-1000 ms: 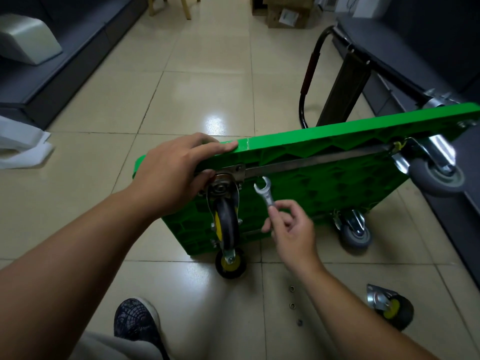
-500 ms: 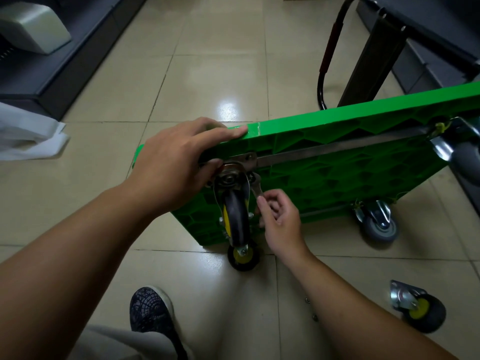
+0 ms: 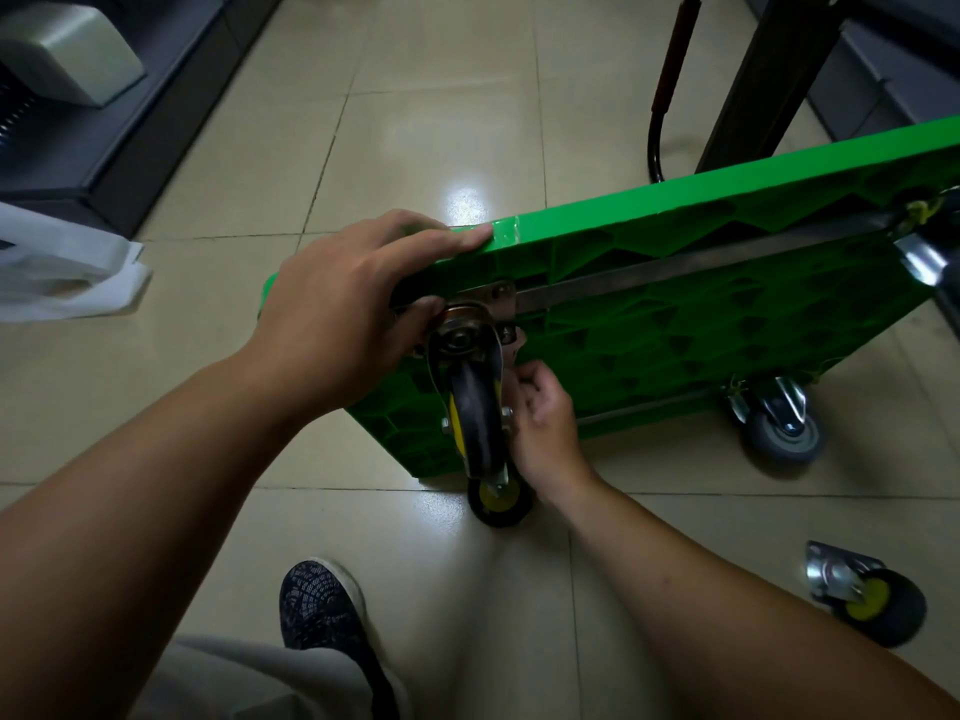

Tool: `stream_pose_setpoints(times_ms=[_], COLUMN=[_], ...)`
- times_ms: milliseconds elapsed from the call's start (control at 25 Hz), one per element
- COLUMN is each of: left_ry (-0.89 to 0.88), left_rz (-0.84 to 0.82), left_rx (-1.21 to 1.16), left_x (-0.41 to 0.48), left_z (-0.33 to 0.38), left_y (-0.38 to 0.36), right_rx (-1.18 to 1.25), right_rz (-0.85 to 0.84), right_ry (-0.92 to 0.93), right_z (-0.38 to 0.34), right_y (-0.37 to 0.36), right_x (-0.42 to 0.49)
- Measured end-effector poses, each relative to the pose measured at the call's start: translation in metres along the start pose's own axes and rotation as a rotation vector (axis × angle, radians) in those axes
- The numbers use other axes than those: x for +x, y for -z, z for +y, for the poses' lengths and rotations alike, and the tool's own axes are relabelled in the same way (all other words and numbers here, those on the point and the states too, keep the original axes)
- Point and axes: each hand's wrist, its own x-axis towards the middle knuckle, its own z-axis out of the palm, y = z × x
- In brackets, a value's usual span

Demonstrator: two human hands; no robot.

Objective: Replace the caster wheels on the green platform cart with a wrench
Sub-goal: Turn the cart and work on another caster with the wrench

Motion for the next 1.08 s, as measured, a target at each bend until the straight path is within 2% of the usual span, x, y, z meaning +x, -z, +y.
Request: stream_pose_setpoints(times_ms=[120,200,320,360,440,560,640,680,720,800,840,880,960,1080], left_ry=[0.0,0.002,0.001,0.002,0.002,-0.009,-0.011,-0.011,-0.014,-0.018,-0.017,-0.015,-0.013,-0.007], left_rz=[0.0,0.011,0.027,0.03,0.032,0.037,0.04,0.045,0.048,0.059,0.059,0.056,0.046,0.042], left_rx=[0.001,0.001,-0.002,-0.003,0.0,-0.001,0.002,0.006,0.009,0.011,0.009,0.008,0.016,0.012], left_x=[0.0,0.001,0.001,0.0,0.001,0.002,0.002,0.001,0.0,-0.001,-0.001,0.0,0.0,0.001], left_z=[-0.001,0.0,0.001,0.001,0.001,0.0,0.0,0.0,0.0,0.0,0.0,0.0,0.0,-0.001], left_y=[0.001,0.0,0.0,0.0,0.0,0.001,0.0,0.0,-0.001,-0.002,-0.002,-0.002,-0.002,-0.002], right_rx=[-0.241,-0.519,-1.253,-1.413,-1.585,-1.698,-1.644,-1.511,-1.229,-0.439,-0.194,-0.085,-0.071,-0.1], right_rz=[0.029,0.043,0.112,0.15,0.151,0.055,0.037,0.061,0.094,0.207,0.278,0.308,0.244,0.143], right_ry=[0.079,0.204,0.694,0.844,0.976,1.041,0.974,0.861,0.695,0.357,0.217,0.123,0.016,-0.012], right_z=[-0.012,-0.03,-0.072,-0.089,-0.117,-0.137,-0.145,-0.144,-0.14,-0.115,-0.098,-0.08,-0.052,-0.03], right_y=[0.025,0.044,0.068,0.069,0.059,0.049,0.061,0.07,0.075,0.071,0.064,0.057,0.043,0.026], right_x=[0.007,0.011,0.015,0.015,0.01,0.004,0.002,-0.001,-0.006,-0.017,-0.022,-0.027,-0.033,-0.034])
